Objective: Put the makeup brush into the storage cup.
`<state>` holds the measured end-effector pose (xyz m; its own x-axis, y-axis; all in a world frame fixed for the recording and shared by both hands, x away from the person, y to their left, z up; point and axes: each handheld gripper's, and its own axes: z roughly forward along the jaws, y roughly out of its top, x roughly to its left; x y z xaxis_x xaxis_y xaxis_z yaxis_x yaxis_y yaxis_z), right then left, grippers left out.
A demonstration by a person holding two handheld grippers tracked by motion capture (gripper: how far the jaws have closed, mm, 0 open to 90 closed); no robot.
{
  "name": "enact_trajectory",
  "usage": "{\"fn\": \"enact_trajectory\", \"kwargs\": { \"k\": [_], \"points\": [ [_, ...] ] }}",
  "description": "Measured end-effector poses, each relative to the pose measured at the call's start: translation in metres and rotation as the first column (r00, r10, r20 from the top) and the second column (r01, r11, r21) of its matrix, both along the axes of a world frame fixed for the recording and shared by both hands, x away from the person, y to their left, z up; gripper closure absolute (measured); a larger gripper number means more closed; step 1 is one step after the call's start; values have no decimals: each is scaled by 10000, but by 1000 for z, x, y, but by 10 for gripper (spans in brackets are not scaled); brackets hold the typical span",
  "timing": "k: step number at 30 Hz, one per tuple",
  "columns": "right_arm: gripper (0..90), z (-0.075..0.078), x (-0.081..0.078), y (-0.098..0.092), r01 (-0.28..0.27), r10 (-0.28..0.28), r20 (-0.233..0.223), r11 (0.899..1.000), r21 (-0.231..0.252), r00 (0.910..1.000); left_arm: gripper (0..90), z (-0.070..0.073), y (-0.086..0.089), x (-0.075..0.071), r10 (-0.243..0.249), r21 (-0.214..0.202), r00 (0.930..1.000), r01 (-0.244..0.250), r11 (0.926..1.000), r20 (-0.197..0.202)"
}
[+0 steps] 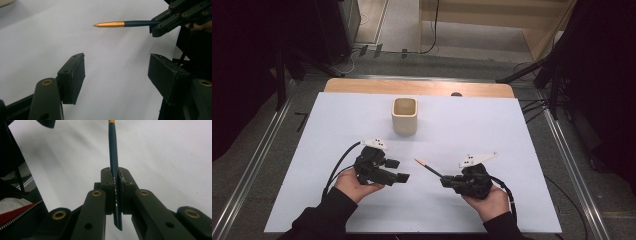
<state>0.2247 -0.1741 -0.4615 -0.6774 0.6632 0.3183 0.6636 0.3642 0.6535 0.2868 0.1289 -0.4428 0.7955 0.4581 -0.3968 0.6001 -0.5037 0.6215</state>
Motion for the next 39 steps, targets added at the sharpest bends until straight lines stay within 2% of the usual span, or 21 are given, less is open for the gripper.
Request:
{"fn": "enact_trajectory", "kwargs": {
  "k": [10,11,15,18,25,28,34,39],
  "points": [
    [849,0,-4,4,416,-417,26,9983,400,9991,304,-1,-2,-2,47,-156,10000,-48,9999,-74],
    [849,0,-5,4,567,-567,-10,9972,484,9984,305,-1,-4,-2,28,-43,10000,-29,10000,-42],
    [849,-1,-7,6,884,-884,-24,9938,679,9961,306,-1,-6,-1,39,-147,10000,-40,9999,-60],
    [849,-2,-8,8,1132,-1132,-55,9889,965,9936,308,-1,-7,-1,92,-210,9999,-94,9997,-63],
    [849,0,-7,15,1629,-1652,77,9785,1266,9862,308,0,-6,0,356,-418,9994,-357,9985,-30],
    [849,-3,-9,18,1821,-1852,44,9700,1611,9827,309,0,-6,1,495,-514,9988,-495,9974,-10],
    [849,-8,-10,28,1837,-1888,186,9704,1568,9818,311,-1,-6,1,662,-534,9978,-661,9964,0],
    [849,-15,-14,32,2240,-2329,260,9562,1883,9722,313,-3,-8,1,891,-542,9960,-889,9946,27]
  ]
}}
